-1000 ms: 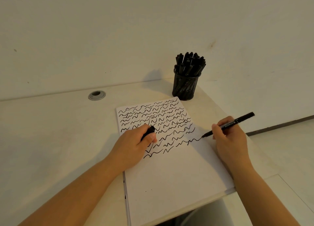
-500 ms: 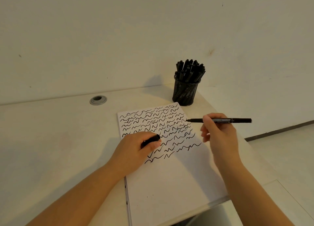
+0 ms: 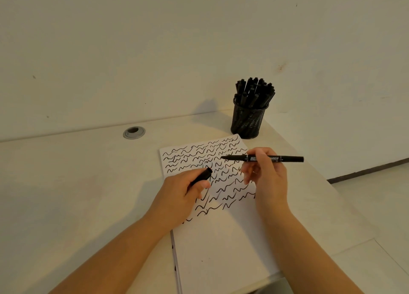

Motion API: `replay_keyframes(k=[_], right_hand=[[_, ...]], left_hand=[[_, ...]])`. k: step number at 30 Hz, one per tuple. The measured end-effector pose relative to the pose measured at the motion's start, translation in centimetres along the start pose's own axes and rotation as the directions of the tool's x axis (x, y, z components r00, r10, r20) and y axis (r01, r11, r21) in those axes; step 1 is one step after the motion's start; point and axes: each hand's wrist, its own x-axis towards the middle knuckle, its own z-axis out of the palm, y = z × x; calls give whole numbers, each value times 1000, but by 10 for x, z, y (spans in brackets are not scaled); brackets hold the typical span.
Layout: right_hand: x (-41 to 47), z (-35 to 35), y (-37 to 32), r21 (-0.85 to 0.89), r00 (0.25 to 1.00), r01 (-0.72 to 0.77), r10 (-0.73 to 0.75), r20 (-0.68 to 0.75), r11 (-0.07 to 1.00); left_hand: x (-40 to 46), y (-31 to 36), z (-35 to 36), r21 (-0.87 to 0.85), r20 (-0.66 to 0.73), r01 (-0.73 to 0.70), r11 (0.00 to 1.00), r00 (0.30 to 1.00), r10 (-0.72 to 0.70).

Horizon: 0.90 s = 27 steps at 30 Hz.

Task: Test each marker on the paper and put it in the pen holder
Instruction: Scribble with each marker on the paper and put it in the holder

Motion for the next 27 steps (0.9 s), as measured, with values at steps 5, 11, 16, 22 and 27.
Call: replay_keyframes(k=[5,11,16,22,27], right_hand=[[-1,-1,2,6,1000,-20,20,14,1000],[1,-4,3,41,997,-72,73,-1,997],[0,-4,3,54,996,-89,90,-4,995],[0,-2,5,15,994,-100,99,40,995],[-1,-2,7,-36,989,-117,120,91,992]], left_hand=[[-1,1,0,-42,17,38,998,999,-37],[-1,3,0,-27,32,38,999,999,-37],[-2,3,0,-36,44,40,999,998,-39],[-3,2,0,-32,68,21,999,998,-19],[-3,3,-1,-20,73,14,1000,997,-12]])
